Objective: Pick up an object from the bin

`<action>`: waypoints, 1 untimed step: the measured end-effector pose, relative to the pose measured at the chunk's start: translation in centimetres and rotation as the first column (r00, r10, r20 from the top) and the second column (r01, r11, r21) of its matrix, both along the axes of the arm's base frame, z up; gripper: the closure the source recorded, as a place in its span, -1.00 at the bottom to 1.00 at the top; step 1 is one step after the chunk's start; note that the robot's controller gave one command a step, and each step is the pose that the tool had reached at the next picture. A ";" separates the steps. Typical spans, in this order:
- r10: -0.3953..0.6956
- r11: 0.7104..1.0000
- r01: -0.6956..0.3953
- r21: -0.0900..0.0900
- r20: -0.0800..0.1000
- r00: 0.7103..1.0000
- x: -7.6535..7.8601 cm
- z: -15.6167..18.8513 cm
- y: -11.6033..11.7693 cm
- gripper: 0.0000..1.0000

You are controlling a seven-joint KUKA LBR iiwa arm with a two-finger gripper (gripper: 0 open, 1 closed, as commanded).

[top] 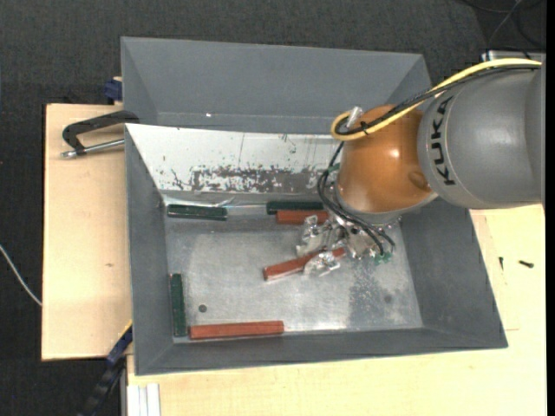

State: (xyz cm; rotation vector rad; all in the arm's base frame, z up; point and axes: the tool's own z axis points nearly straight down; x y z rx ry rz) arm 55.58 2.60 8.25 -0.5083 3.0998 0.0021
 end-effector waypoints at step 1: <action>0.000 1.000 0.000 0.000 0.000 1.000 0.0 0.0 0.0 1.00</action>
Offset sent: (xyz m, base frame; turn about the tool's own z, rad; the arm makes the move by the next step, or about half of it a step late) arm -0.0016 -0.0017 0.1478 -0.0083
